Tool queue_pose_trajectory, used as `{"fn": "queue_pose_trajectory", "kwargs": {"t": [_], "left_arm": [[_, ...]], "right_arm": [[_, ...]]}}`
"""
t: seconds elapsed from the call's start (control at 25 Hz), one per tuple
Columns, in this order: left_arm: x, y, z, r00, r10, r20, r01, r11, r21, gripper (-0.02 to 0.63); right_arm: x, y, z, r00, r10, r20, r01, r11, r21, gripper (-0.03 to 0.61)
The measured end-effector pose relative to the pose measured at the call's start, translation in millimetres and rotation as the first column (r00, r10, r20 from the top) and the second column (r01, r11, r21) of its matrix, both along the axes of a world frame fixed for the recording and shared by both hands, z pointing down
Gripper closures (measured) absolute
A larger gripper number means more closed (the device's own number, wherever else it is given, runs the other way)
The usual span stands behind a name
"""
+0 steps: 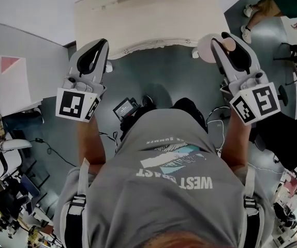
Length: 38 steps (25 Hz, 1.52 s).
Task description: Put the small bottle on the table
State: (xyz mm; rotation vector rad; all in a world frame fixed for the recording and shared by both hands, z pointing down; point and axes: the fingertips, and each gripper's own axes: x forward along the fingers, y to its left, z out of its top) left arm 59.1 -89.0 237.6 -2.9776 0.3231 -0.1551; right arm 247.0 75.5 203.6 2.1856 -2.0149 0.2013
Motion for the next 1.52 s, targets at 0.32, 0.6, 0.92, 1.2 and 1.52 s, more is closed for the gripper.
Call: {"fn": "queue_pose_trajectory", "kwargs": {"t": [0.32,0.6,0.92,1.2,1.52], "left_arm": [[-5,-24,6,0.997,-0.077,0.007,0.077,0.997,-0.006,0.611],[-20,-39,3,0.981,-0.192,0.019,0.192,0.981,0.007,0.611],[-47,-68,-2,0.935,-0.353,0.026,0.353,0.936,-0.005,0.611],[-73,-87,9,0.886,-0.462,0.038,0.463,0.886,-0.02,0.611],[-97,-105,32,0.816,-0.575,0.058,0.577,0.816,-0.037,0.611]], "right_arm": [[6,-36,6,0.997,-0.071,0.008,0.071,0.997,0.0,0.443],[11,-73,11,0.984,-0.178,0.023,0.178,0.984,0.008,0.443],[8,-146,11,0.942,-0.334,0.035,0.334,0.942,-0.016,0.443],[-10,-210,23,0.893,-0.449,0.033,0.45,0.892,-0.029,0.443],[-33,-279,58,0.821,-0.57,0.041,0.572,0.819,-0.056,0.443]]}}
